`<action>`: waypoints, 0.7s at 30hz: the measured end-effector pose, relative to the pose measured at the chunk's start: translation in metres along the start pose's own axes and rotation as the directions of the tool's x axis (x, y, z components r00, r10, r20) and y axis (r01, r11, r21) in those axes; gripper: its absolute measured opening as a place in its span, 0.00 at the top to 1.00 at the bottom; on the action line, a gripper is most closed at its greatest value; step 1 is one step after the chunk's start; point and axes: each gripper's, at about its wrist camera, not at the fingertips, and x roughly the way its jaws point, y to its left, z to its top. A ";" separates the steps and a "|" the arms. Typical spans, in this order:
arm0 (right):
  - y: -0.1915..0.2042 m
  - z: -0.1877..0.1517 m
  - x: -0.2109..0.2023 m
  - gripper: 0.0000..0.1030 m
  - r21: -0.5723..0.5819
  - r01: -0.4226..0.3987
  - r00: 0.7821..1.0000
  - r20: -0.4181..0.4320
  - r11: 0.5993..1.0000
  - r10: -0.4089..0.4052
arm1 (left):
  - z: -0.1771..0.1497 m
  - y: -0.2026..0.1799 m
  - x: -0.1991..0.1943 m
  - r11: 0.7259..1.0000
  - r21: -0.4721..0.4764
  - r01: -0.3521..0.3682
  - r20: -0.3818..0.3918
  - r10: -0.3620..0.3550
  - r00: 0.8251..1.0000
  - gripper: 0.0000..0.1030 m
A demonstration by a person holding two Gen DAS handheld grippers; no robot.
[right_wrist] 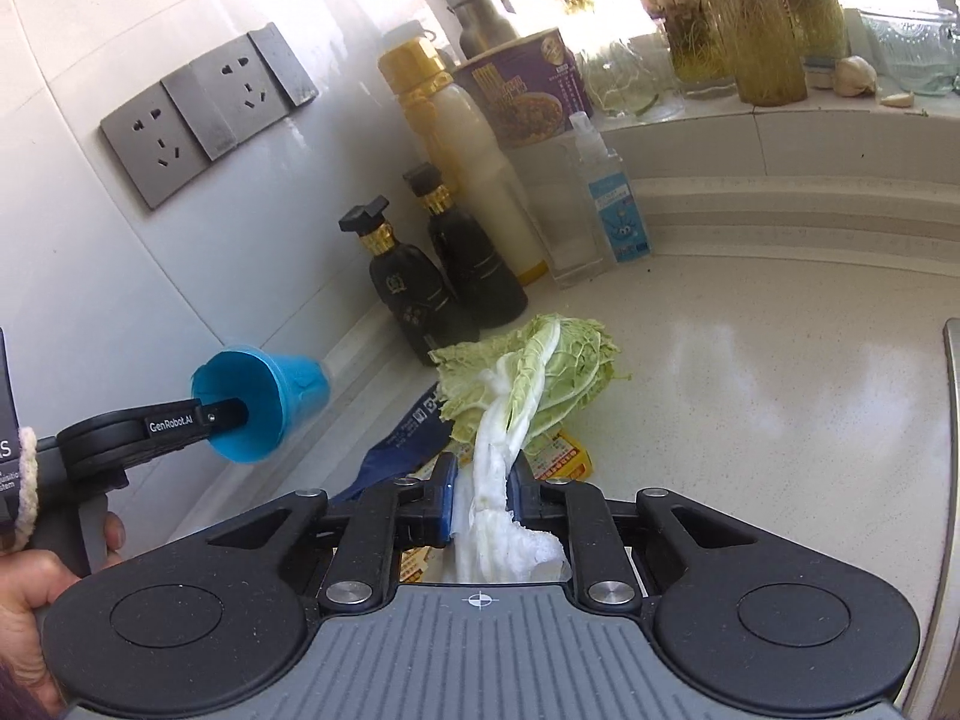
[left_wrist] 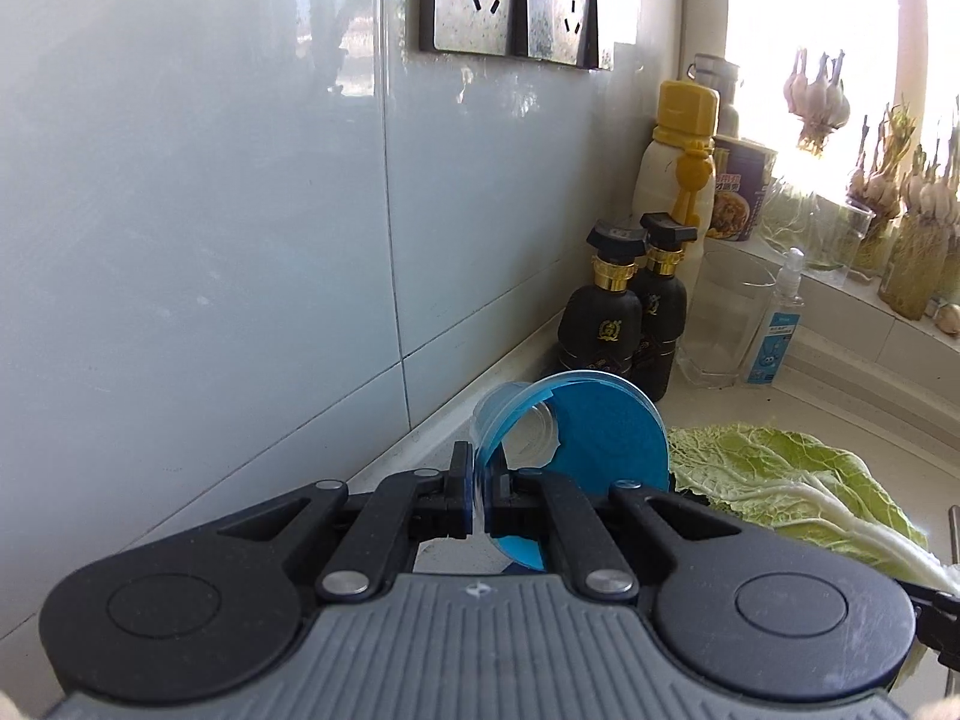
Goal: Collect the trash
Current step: 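Lift the blue cup and cabbage leaf and carry them over the bin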
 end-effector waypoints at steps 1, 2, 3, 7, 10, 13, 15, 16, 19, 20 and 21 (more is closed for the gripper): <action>0.002 0.002 -0.004 0.84 -0.008 0.002 1.000 0.005 1.000 -0.002 | 0.001 0.000 -0.004 1.000 0.001 0.003 -0.001 -0.003 1.000 0.97; 0.003 0.003 -0.008 0.84 -0.010 0.003 1.000 0.008 1.000 -0.003 | 0.001 0.000 -0.007 1.000 0.002 0.006 -0.002 -0.006 1.000 0.97; 0.003 0.004 -0.013 0.84 -0.008 0.002 1.000 0.011 1.000 -0.002 | 0.001 0.000 -0.012 1.000 0.002 0.011 -0.004 -0.011 1.000 0.97; 0.004 0.012 -0.034 0.84 0.007 -0.013 0.999 0.041 1.000 0.013 | 0.002 0.000 -0.027 1.000 0.004 0.025 -0.014 -0.025 1.000 0.97; 0.006 0.018 -0.050 0.85 0.010 -0.017 0.998 0.061 1.000 0.016 | 0.001 0.000 -0.038 0.999 0.007 0.036 -0.024 -0.036 0.999 0.97; 0.009 0.021 -0.066 0.85 0.002 -0.015 0.997 0.072 1.000 0.015 | -0.001 0.001 -0.048 0.999 0.002 0.053 -0.043 -0.052 0.998 0.97; 0.011 0.022 -0.075 0.85 -0.004 -0.014 0.997 0.079 1.000 0.015 | -0.002 0.000 -0.055 0.998 0.003 0.061 -0.052 -0.061 0.997 0.97; 0.013 0.023 -0.080 0.85 -0.007 -0.014 0.996 0.083 1.000 0.014 | -0.003 0.000 -0.058 0.998 0.004 0.065 -0.056 -0.065 0.996 0.97; 0.017 0.025 -0.098 0.85 -0.008 -0.015 0.995 0.095 1.000 0.016 | -0.004 0.000 -0.071 0.997 0.006 0.083 -0.069 -0.082 0.994 0.97; 0.018 0.026 -0.103 0.85 -0.006 -0.017 0.995 0.099 1.000 0.017 | -0.004 0.000 -0.075 0.996 0.006 0.087 -0.073 -0.087 0.994 0.97; 0.020 0.027 -0.108 0.85 -0.005 -0.017 0.995 0.102 1.000 0.018 | -0.005 0.000 -0.081 0.996 0.004 0.092 -0.077 -0.091 0.993 0.97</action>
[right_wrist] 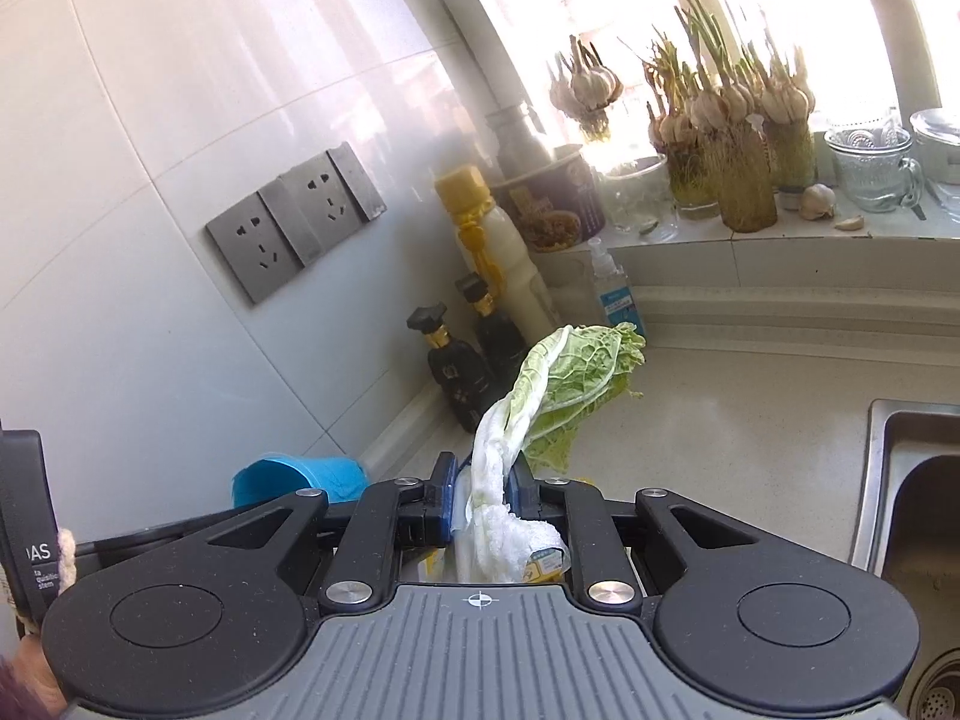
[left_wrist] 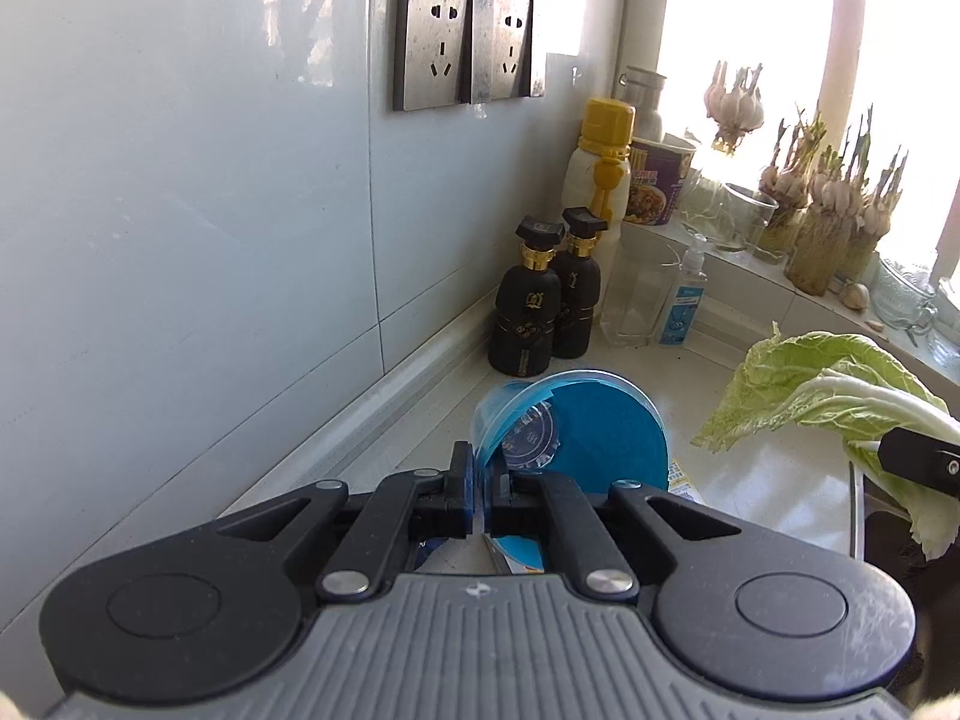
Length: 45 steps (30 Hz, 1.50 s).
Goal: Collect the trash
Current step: 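Lift the blue cup and cabbage leaf and carry them over the bin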
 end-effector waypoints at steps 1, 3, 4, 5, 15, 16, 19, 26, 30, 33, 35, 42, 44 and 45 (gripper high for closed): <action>0.002 0.001 -0.007 0.85 -0.004 0.001 1.000 0.005 1.000 -0.001 | -0.001 0.000 -0.005 1.000 -0.001 0.005 -0.003 -0.005 1.000 0.97; 0.006 0.002 -0.018 0.85 -0.014 0.007 1.000 0.009 1.000 -0.007 | -0.002 0.000 -0.014 1.000 -0.002 0.011 -0.010 -0.011 1.000 0.97; 0.008 0.003 -0.025 0.85 -0.017 0.009 1.000 0.012 1.000 -0.009 | -0.002 0.000 -0.019 1.000 -0.003 0.013 -0.012 -0.013 1.000 0.97; 0.011 0.004 -0.030 0.85 -0.018 0.010 1.000 0.014 1.000 -0.010 | -0.002 -0.001 -0.024 1.000 -0.002 0.014 -0.014 -0.014 1.000 0.97; 0.041 -0.005 -0.090 0.85 -0.048 0.021 1.000 0.004 0.999 -0.021 | -0.014 0.007 -0.070 0.999 -0.023 0.042 -0.037 -0.043 0.998 0.97; 0.045 -0.006 -0.096 0.85 -0.055 0.023 1.000 0.004 0.998 -0.023 | -0.016 0.008 -0.074 0.999 -0.020 0.045 -0.036 -0.046 0.998 0.97; 0.054 -0.010 -0.110 0.85 -0.079 0.024 1.000 0.002 0.997 -0.024 | -0.022 0.009 -0.088 0.998 -0.011 0.054 -0.035 -0.054 0.998 0.97; 0.075 -0.028 -0.131 0.85 -0.103 0.006 1.000 -0.029 0.995 -0.009 | -0.038 0.011 -0.115 0.997 0.010 0.074 -0.039 -0.073 0.997 0.97; 0.084 -0.042 -0.136 0.84 -0.112 -0.015 0.999 -0.054 0.994 0.009 | -0.049 0.015 -0.129 0.995 0.013 0.097 -0.049 -0.096 0.994 0.97; 0.091 -0.052 -0.139 0.84 -0.119 -0.034 0.997 -0.070 0.992 0.026 | -0.058 0.023 -0.139 0.994 0.004 0.112 -0.055 -0.112 0.992 0.97; 0.097 -0.060 -0.142 0.84 -0.118 -0.044 0.996 -0.082 0.992 0.034 | -0.066 0.030 -0.144 0.993 -0.008 0.119 -0.065 -0.119 0.991 0.97; 0.115 -0.086 -0.143 0.85 -0.120 -0.092 0.989 -0.125 0.989 0.076 | -0.100 0.057 -0.160 0.993 -0.029 0.111 -0.094 -0.113 0.989 0.97; 0.123 -0.095 -0.142 0.85 -0.137 -0.110 0.986 -0.140 0.984 0.091 | -0.110 0.065 -0.164 0.995 -0.031 0.095 -0.099 -0.098 0.990 0.97; 0.127 -0.101 -0.141 0.84 -0.145 -0.125 0.983 -0.153 0.982 0.102 | -0.117 0.069 -0.167 0.996 -0.035 0.085 -0.103 -0.089 0.991 0.97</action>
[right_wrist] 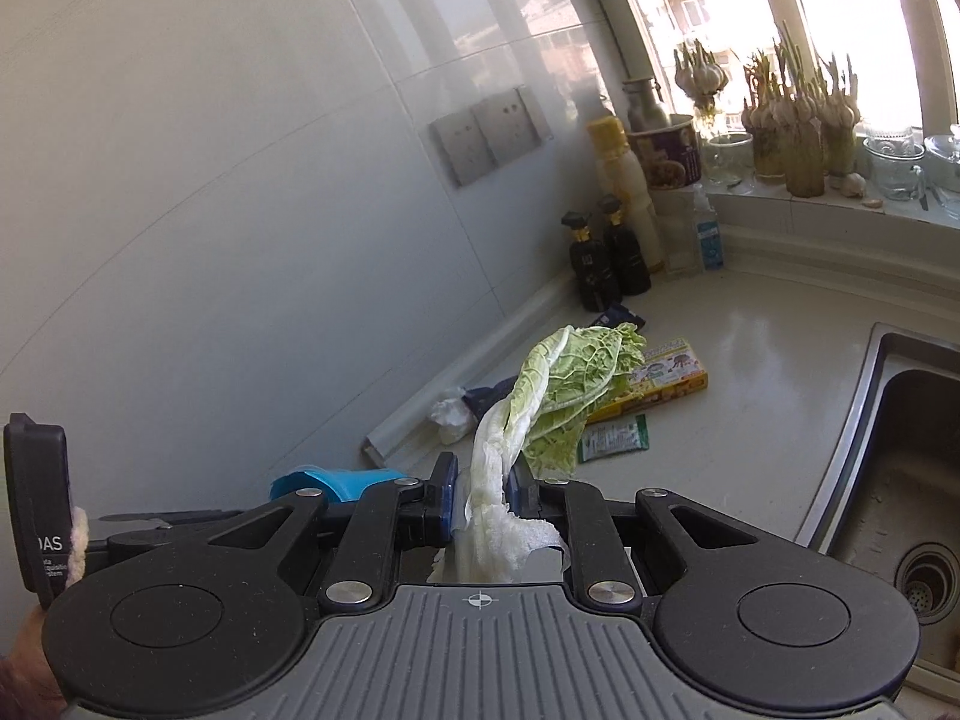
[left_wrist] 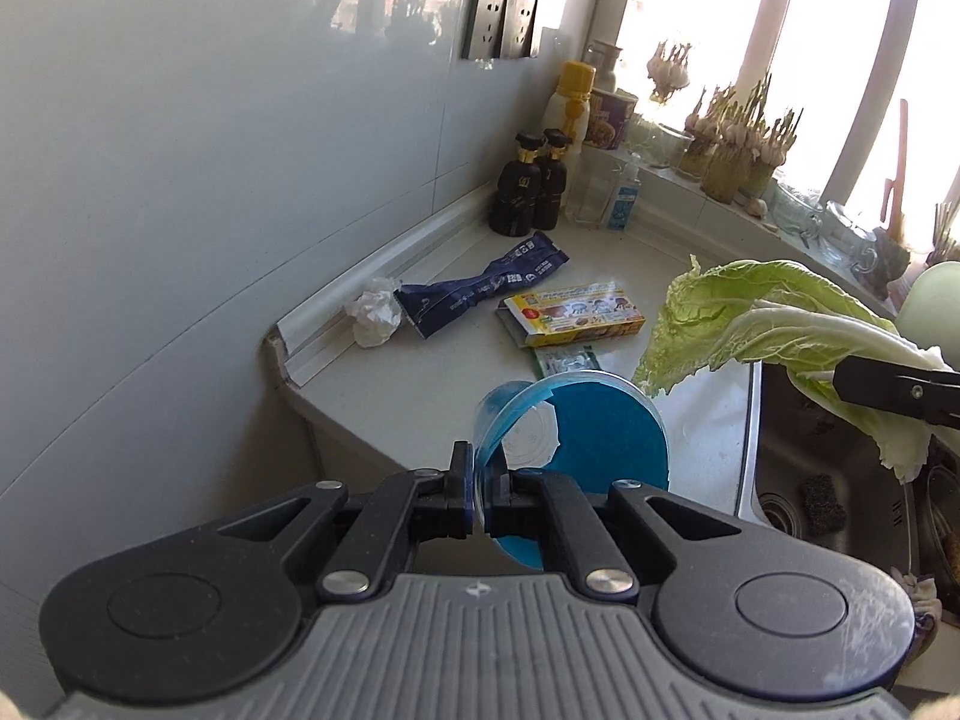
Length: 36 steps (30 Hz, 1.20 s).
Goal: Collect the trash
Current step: 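Lift the blue cup and cabbage leaf and carry them over the bin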
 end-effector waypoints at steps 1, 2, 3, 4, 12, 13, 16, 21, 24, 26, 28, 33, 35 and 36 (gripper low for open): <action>0.004 -0.004 0.002 0.85 -0.008 -0.012 1.000 -0.008 1.000 0.012 | -0.006 0.006 -0.001 1.000 -0.007 -0.008 -0.006 0.008 1.000 0.97; 0.007 -0.007 0.004 0.84 -0.013 -0.025 1.000 -0.015 1.000 0.025 | -0.012 0.011 -0.002 1.000 -0.014 -0.014 -0.011 0.014 1.000 0.97; 0.010 -0.010 0.006 0.85 -0.016 -0.037 0.999 -0.020 0.999 0.037 | -0.018 0.015 -0.002 1.000 -0.020 -0.019 -0.017 0.019 1.000 0.97; 0.015 -0.015 0.008 0.84 -0.020 -0.051 0.998 -0.028 0.998 0.051 | -0.025 0.021 -0.003 0.999 -0.029 -0.024 -0.024 0.024 0.999 0.97; 0.047 -0.051 0.035 0.84 -0.053 -0.124 0.987 -0.108 0.991 0.117 | -0.069 0.067 0.000 0.990 -0.115 -0.076 -0.075 0.068 0.995 0.97; 0.049 -0.057 0.039 0.84 -0.049 -0.135 0.984 -0.122 0.990 0.128 | -0.075 0.072 0.001 0.988 -0.125 -0.085 -0.084 0.075 0.994 0.97; 0.057 -0.076 0.058 0.84 -0.034 -0.154 0.973 -0.180 0.987 0.146 | -0.093 0.088 0.009 0.980 -0.166 -0.106 -0.118 0.087 0.989 0.97; 0.070 -0.115 0.092 0.84 -0.010 -0.172 0.946 -0.282 0.985 0.162 | -0.125 0.109 0.027 0.966 -0.216 -0.144 -0.191 0.103 0.976 0.97; 0.074 -0.136 0.114 0.84 0.005 -0.167 0.929 -0.335 0.986 0.159 | -0.141 0.118 0.040 0.958 -0.233 -0.169 -0.235 0.114 0.965 0.97; 0.075 -0.148 0.127 0.84 0.013 -0.163 0.918 -0.365 0.987 0.156 | -0.152 0.123 0.049 0.953 -0.243 -0.180 -0.260 0.115 0.959 0.97; 0.076 -0.159 0.138 0.84 0.018 -0.157 0.908 -0.391 0.987 0.151 | -0.160 0.128 0.057 0.949 -0.250 -0.192 -0.284 0.118 0.952 0.97; 0.073 -0.186 0.166 0.84 0.035 -0.125 0.879 -0.460 0.992 0.127 | -0.179 0.136 0.081 0.941 -0.258 -0.220 -0.333 0.127 0.934 0.97; 0.070 -0.197 0.176 0.84 0.039 -0.109 0.865 -0.488 0.993 0.114 | -0.185 0.139 0.093 0.938 -0.263 -0.226 -0.356 0.123 0.926 0.97; 0.069 -0.202 0.182 0.84 0.043 -0.100 0.857 -0.503 0.994 0.109 | -0.188 0.140 0.099 0.938 -0.264 -0.227 -0.364 0.121 0.924 0.97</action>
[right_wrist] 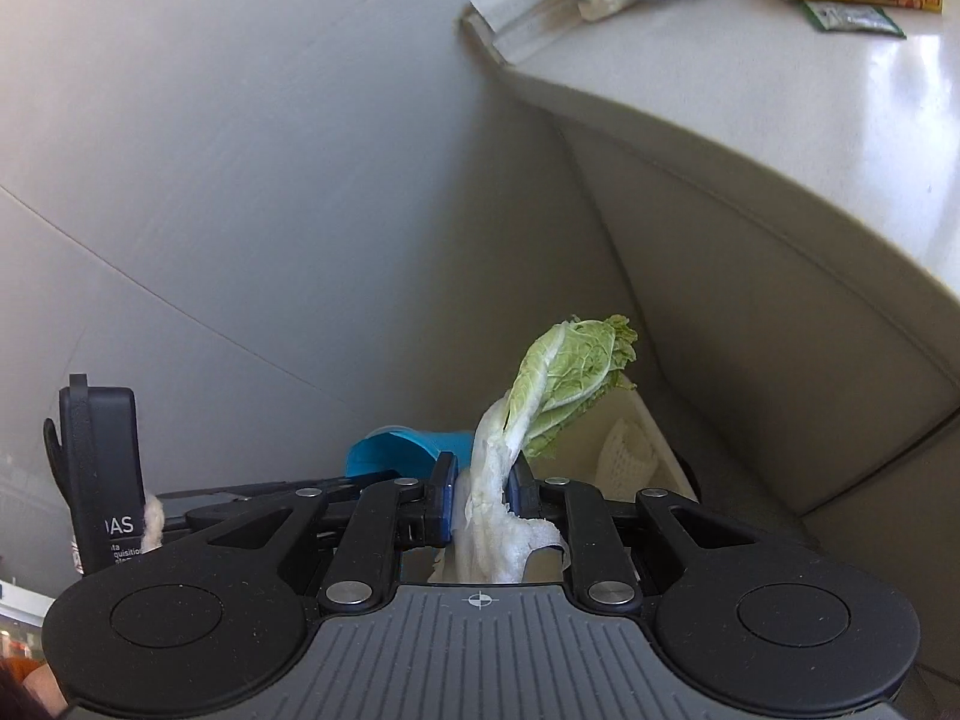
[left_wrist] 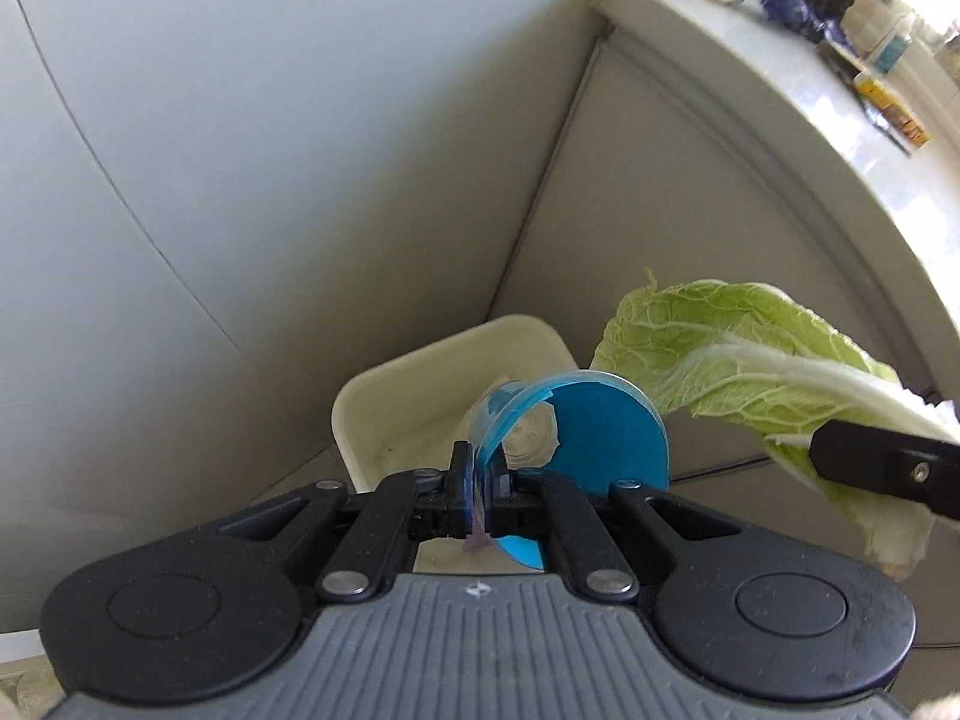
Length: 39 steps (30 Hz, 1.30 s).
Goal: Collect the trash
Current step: 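Lift the blue cup and cabbage leaf and carry them over the bin, then open both grippers to drop the cup and cabbage leaf into the bin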
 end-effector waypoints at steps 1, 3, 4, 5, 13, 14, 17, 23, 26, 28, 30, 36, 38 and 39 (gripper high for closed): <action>-0.002 -0.002 0.008 0.84 0.007 0.005 1.000 -0.019 1.000 -0.005 | 0.000 0.000 0.007 1.000 0.003 -0.004 -0.009 0.004 1.000 0.97; -0.007 -0.005 0.022 0.84 0.019 0.017 0.999 -0.051 1.000 -0.017 | -0.001 0.001 0.021 1.000 0.005 -0.022 -0.033 0.022 0.999 0.97; -0.010 -0.007 0.029 0.84 0.026 0.024 0.998 -0.065 0.999 -0.023 | -0.002 0.001 0.027 1.000 0.004 -0.030 -0.043 0.030 0.999 0.97; -0.013 -0.009 0.035 0.84 0.035 0.033 0.996 -0.080 0.999 -0.030 | -0.002 0.002 0.033 0.999 0.002 -0.038 -0.053 0.038 0.998 0.97; -0.031 -0.017 0.073 0.84 0.061 0.106 0.982 -0.166 0.992 -0.094 | -0.008 0.007 0.066 0.998 0.023 -0.062 -0.110 0.064 0.992 0.97; -0.031 -0.016 0.076 0.84 0.060 0.113 0.980 -0.174 0.992 -0.101 | -0.006 0.008 0.069 0.998 0.023 -0.063 -0.116 0.065 0.991 0.97; -0.033 -0.010 0.088 0.84 0.059 0.140 0.973 -0.193 0.988 -0.126 | -0.003 0.004 0.076 0.997 0.017 -0.072 -0.129 0.073 0.989 0.97; -0.040 -0.008 0.105 0.84 0.066 0.187 0.961 -0.219 0.980 -0.169 | -0.001 0.000 0.086 0.996 0.030 -0.088 -0.139 0.091 0.986 0.97; -0.041 -0.010 0.109 0.84 0.074 0.198 0.957 -0.229 0.977 -0.177 | 0.000 0.000 0.091 0.995 0.036 -0.097 -0.144 0.102 0.984 0.97; -0.044 -0.005 0.110 0.84 0.080 0.196 0.958 -0.229 0.977 -0.173 | -0.001 -0.001 0.092 0.994 0.040 -0.100 -0.143 0.105 0.984 0.97; -0.047 -0.004 0.110 0.84 0.084 0.191 0.959 -0.227 0.978 -0.168 | -0.001 -0.002 0.093 0.993 0.046 -0.108 -0.145 0.113 0.983 0.97; -0.048 -0.005 0.108 0.84 0.078 0.194 0.958 -0.230 0.978 -0.172 | -0.001 0.001 0.095 0.992 0.044 -0.120 -0.146 0.125 0.981 0.97; -0.050 -0.005 0.107 0.83 0.085 0.188 0.960 -0.225 0.979 -0.165 | -0.002 0.000 0.095 0.992 0.051 -0.113 -0.145 0.119 0.982 0.97; -0.051 -0.005 0.105 0.80 0.088 0.180 0.963 -0.216 0.980 -0.158 | -0.002 0.000 0.096 0.993 0.054 -0.102 -0.146 0.109 0.983 0.94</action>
